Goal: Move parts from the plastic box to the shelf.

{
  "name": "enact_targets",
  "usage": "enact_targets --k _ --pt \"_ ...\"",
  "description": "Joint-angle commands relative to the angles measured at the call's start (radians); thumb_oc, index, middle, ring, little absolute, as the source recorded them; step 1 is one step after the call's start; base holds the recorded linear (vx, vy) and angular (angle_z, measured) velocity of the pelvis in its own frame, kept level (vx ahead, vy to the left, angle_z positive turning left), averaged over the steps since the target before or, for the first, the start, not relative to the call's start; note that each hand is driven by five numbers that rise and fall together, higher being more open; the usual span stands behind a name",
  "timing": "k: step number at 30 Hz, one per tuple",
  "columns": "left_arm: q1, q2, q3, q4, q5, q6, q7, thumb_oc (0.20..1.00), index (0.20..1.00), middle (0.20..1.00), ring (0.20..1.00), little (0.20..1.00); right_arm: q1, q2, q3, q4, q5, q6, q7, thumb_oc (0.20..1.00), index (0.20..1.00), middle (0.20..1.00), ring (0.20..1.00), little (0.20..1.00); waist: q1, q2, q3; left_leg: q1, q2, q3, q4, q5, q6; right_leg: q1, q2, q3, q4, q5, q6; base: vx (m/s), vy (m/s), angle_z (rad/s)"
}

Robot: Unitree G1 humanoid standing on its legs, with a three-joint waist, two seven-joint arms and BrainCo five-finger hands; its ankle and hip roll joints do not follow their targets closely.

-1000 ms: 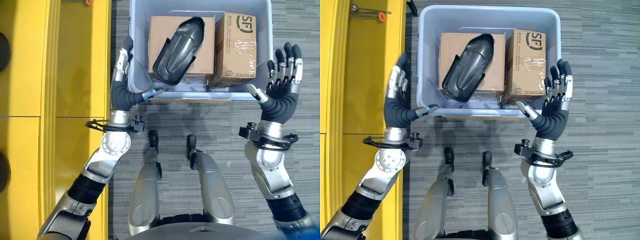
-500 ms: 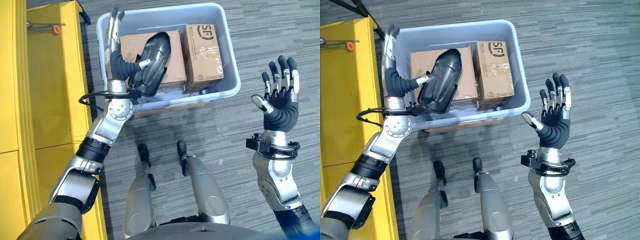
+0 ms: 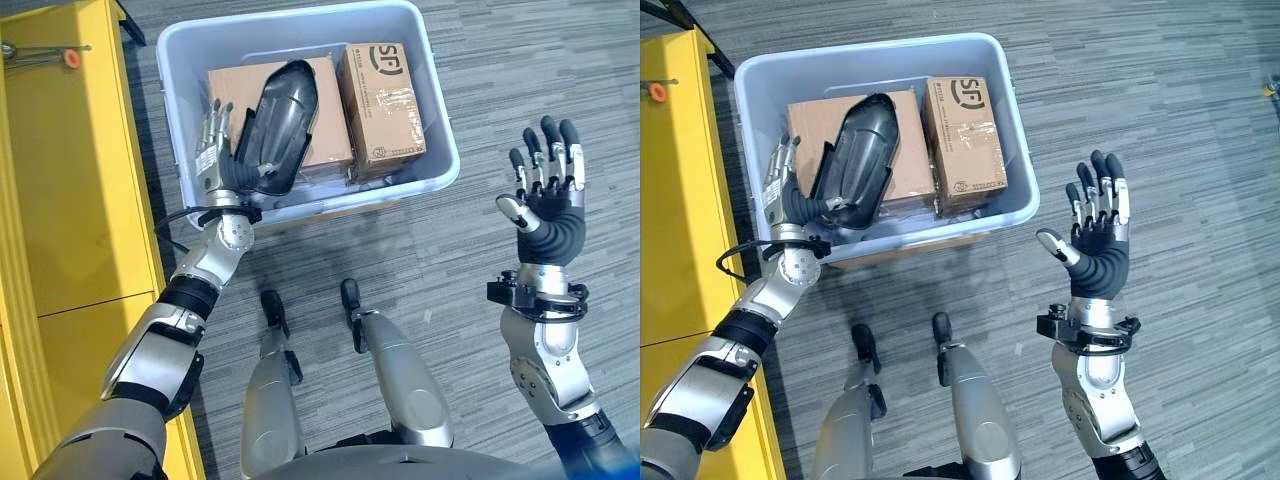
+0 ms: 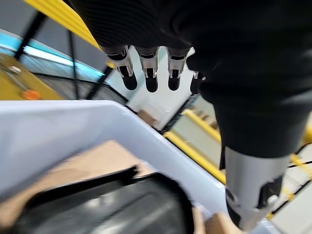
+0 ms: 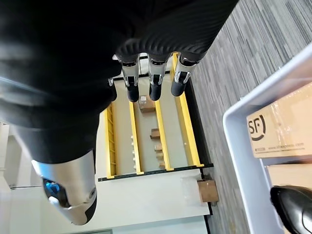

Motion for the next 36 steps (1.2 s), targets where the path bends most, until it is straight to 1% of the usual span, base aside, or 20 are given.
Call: enact_targets --k 1,4,8,17,19,21,25,30,36 --pt "-0.092 0.037 0.016 0.01 -0.005 -0.002 0.09 1.0 1.0 1.0 1.0 1.0 -0.015 -0.026 -0.037 -0.056 0.01 -0.084 0.003 1.0 1.0 1.0 1.0 1.0 0.003 -0.008 0.003 0.121 0.132 0.008 0.088 -0.12 -0.09 0.0 -0.076 0.051 -0.122 0.114 0.15 0.0 0.0 0.0" --pt "-0.102 0.041 0.03 -0.005 -0.008 0.006 0.111 1.0 1.0 1.0 1.0 1.0 -0.011 -0.032 -0.038 -0.056 0.006 -0.083 -0.005 1.0 1.0 1.0 1.0 1.0 0.002 -0.009 0.009 0.115 0.131 0.007 0.09 -0.12 -0.09 -0.003 -0.076 0.049 -0.122 0.113 0.149 0.0 0.0 0.0" --pt "-0.136 0.05 0.032 0.037 -0.023 0.012 0.129 1.0 1.0 1.0 1.0 1.0 -0.018 -0.036 -0.03 -0.052 0.005 -0.082 -0.011 1.0 1.0 1.0 1.0 1.0 -0.002 -0.009 0.015 0.114 0.133 0.011 0.093 -0.122 -0.089 -0.013 -0.073 0.053 -0.113 0.111 0.149 0.01 -0.001 -0.03" --pt "-0.24 0.068 -0.002 0.145 -0.074 0.009 0.123 1.0 1.0 1.0 1.0 1.0 -0.036 -0.055 -0.014 -0.054 0.0 -0.083 -0.017 1.0 1.0 1.0 1.0 1.0 -0.019 -0.011 0.031 0.102 0.134 0.02 0.097 -0.12 -0.088 -0.041 -0.067 0.061 -0.097 0.112 0.149 0.01 -0.001 -0.05" --pt "-0.263 0.072 -0.028 0.178 -0.067 0.016 0.115 1.0 1.0 1.0 1.0 1.0 -0.036 -0.062 -0.005 -0.058 -0.002 -0.084 -0.017 1.0 1.0 1.0 1.0 1.0 -0.023 -0.012 0.036 0.1 0.135 0.026 0.097 -0.12 -0.088 -0.05 -0.063 0.067 -0.094 0.112 0.149 0.02 -0.003 -0.07" --pt "-0.29 0.051 -0.055 0.238 -0.06 0.026 0.101 1.0 1.0 1.0 1.0 1.0 -0.035 -0.07 -0.007 -0.065 -0.008 -0.089 -0.017 1.0 1.0 1.0 1.0 1.0 -0.031 -0.01 0.042 0.093 0.136 0.029 0.101 -0.122 -0.088 -0.059 -0.063 0.069 -0.089 0.112 0.149 0.02 0.006 -0.07" --pt "-0.319 0.031 -0.068 0.299 -0.074 0.028 0.092 1.0 1.0 1.0 1.0 1.0 -0.04 -0.074 0.0 -0.068 -0.003 -0.093 -0.016 1.0 1.0 1.0 1.0 1.0 -0.037 -0.011 0.048 0.084 0.135 0.032 0.103 -0.121 -0.087 -0.07 -0.061 0.07 -0.09 0.114 0.149 0.0 0.001 -0.01" --pt "-0.343 0.011 -0.065 0.373 -0.097 0.042 0.086 1.0 1.0 1.0 1.0 1.0 -0.039 -0.08 0.003 -0.071 0.002 -0.096 -0.012 1.0 1.0 1.0 1.0 1.0 -0.044 -0.017 0.059 0.074 0.136 0.04 0.109 -0.123 -0.088 -0.088 -0.058 0.078 -0.084 0.117 0.15 0.0 0.0 0.0" --pt "-0.357 0.006 -0.061 0.435 -0.111 0.057 0.079 1.0 1.0 1.0 1.0 1.0 -0.036 -0.089 0.006 -0.077 0.013 -0.1 -0.01 1.0 1.0 1.0 1.0 1.0 -0.051 -0.019 0.071 0.052 0.136 0.041 0.118 -0.122 -0.088 -0.106 -0.057 0.083 -0.08 0.118 0.149 0.0 -0.003 -0.03"
